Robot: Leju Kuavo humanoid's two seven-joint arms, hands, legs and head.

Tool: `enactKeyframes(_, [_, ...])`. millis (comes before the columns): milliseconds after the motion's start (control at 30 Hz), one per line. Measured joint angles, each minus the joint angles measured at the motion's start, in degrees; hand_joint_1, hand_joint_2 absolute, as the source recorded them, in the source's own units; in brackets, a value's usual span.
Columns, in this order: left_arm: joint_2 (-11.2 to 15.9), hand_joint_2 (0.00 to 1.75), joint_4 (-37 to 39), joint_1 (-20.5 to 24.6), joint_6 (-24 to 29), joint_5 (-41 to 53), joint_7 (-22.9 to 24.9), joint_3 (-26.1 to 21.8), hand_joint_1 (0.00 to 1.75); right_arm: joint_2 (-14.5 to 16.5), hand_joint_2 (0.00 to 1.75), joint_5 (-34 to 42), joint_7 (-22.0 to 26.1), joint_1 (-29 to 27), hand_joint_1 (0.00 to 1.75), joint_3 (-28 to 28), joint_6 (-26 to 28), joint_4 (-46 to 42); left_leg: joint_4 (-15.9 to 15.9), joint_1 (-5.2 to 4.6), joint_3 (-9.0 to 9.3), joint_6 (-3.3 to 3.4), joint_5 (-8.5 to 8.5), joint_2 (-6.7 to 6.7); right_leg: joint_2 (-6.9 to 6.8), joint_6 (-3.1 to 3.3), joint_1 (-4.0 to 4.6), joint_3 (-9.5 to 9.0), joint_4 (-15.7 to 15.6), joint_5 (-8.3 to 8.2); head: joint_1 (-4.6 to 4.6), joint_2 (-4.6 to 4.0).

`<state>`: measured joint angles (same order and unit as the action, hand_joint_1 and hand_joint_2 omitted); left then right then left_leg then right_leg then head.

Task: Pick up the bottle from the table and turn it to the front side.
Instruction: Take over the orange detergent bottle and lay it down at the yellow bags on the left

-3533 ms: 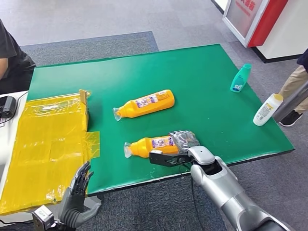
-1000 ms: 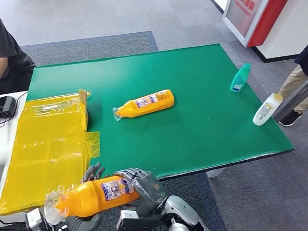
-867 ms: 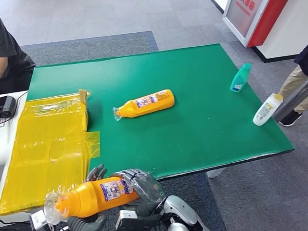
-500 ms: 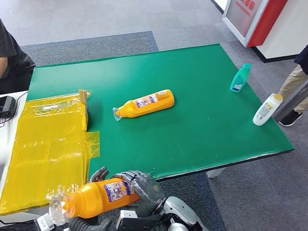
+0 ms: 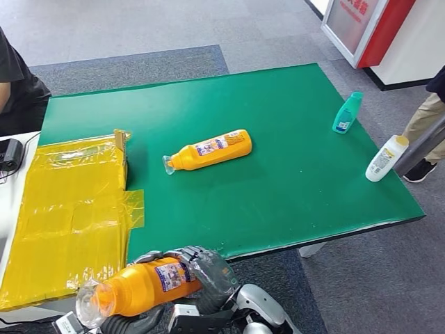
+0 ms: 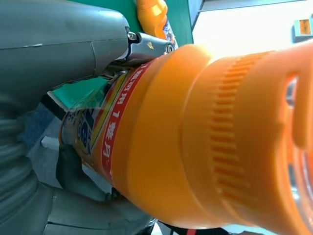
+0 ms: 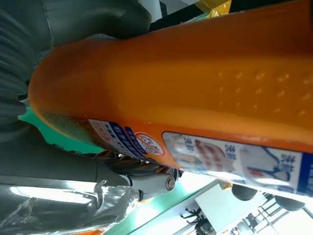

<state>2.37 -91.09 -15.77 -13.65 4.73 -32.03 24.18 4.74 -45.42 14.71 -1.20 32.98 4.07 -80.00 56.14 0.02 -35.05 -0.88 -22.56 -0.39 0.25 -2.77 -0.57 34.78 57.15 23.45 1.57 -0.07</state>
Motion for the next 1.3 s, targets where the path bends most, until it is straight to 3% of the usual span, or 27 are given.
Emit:
enactKeyframes(133, [-0.3, 1.75, -0.4, 0.1, 0.4, 1.1, -0.1, -0.3, 1.1, 0.0, 1.75, 0.0, -0.2, 0.0, 1.75, 0.0, 0.0, -0.2, 0.0, 0.0, 0.0, 0.0, 0.0, 0.0, 0.0, 0.0, 0.0, 0.0, 0.0, 0.0, 0.01, 0.0])
enactKeyframes(300, [-0.8, 1.75, -0.6, 0.1, 0.4, 2.0, -0.1, -0.7, 1.21, -0.1, 1.75, 0.0, -0.3, -0.1, 1.71, 0.0, 0.0, -0.3, 0.0, 0.0, 0.0, 0.0, 0.0, 0.0, 0.0, 0.0, 0.0, -0.01, 0.0, -0.01, 0.01, 0.0])
enactKeyframes(333, [-0.8, 1.75, -0.7, 0.1, 0.4, 2.0, -0.1, -0.8, 1.32, -0.1, 1.75, 0.0, -0.3, -0.1, 1.37, 0.0, 0.0, -0.3, 0.0, 0.0, 0.0, 0.0, 0.0, 0.0, 0.0, 0.0, 0.0, -0.01, 0.0, -0.01, 0.01, 0.0])
enactKeyframes(433, [-1.0, 1.75, -0.7, 0.1, 0.3, 1.9, -0.1, -0.9, 1.7, -0.1, 1.75, 0.0, -0.4, -0.2, 0.09, 0.0, 0.0, -0.4, 0.0, 0.0, 0.0, 0.0, 0.0, 0.0, 0.0, 0.0, 0.0, -0.01, 0.0, -0.01, 0.0, 0.0])
enactKeyframes(467, [-1.1, 1.75, -0.8, 0.1, 0.4, 1.9, 0.0, -1.0, 1.74, -0.1, 1.75, 0.0, -0.5, -0.2, 0.0, 0.0, 0.1, -0.5, 0.0, 0.0, 0.0, 0.0, 0.0, 0.0, 0.0, 0.0, 0.0, -0.01, 0.0, -0.01, 0.0, 0.0])
enactKeyframes(767, [-2.1, 1.75, -2.7, -1.4, 4.1, 5.8, 2.5, -1.6, 1.72, -0.1, 1.75, 0.1, -1.4, -1.1, 0.0, -0.8, 0.6, -1.1, 0.0, 0.0, 0.0, 0.0, 0.0, 0.0, 0.0, 0.0, 0.0, 0.0, 0.0, 0.0, 0.01, 0.0])
enactKeyframes(967, [-3.7, 1.75, -6.7, -3.1, 11.8, 17.9, 7.2, -2.9, 1.7, -0.3, 1.75, 0.1, -2.8, -2.3, 0.0, -1.5, 1.7, -2.5, 0.0, 0.0, 0.0, 0.0, -0.01, 0.0, 0.0, 0.0, 0.0, 0.0, 0.0, 0.0, 0.01, 0.0])
enactKeyframes(1300, [-7.1, 1.75, -11.9, -4.8, 16.7, 29.0, 9.0, -6.7, 1.68, -0.6, 1.75, -0.3, -4.2, -4.5, 0.0, -3.0, 2.6, -5.6, 0.0, 0.0, 0.0, 0.0, 0.0, 0.0, 0.0, 0.0, 0.0, 0.0, 0.0, 0.0, 0.01, 0.0])
